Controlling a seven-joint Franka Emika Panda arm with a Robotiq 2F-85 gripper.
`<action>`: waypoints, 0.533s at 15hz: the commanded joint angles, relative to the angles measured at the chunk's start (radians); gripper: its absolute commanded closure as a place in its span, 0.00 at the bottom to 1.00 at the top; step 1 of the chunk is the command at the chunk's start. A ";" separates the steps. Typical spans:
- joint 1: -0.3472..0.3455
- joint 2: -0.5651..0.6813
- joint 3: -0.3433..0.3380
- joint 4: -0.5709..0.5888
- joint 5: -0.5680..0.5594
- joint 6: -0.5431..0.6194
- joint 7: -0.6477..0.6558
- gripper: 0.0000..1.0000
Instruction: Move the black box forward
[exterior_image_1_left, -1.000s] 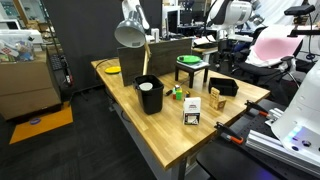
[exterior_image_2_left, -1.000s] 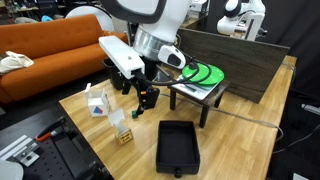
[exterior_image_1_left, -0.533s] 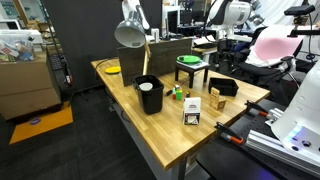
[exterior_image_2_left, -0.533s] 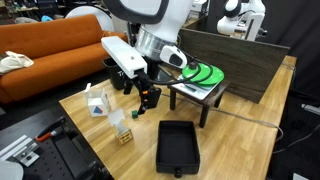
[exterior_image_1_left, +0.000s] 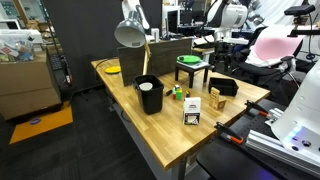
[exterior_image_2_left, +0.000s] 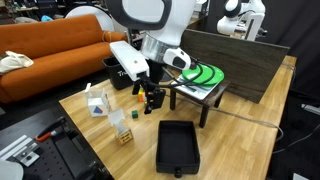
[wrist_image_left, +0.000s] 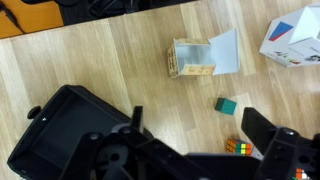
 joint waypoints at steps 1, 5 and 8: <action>-0.034 0.103 0.034 0.089 0.069 0.020 0.055 0.00; -0.037 0.140 0.042 0.103 0.046 0.023 0.077 0.00; -0.037 0.136 0.044 0.103 0.046 0.022 0.076 0.00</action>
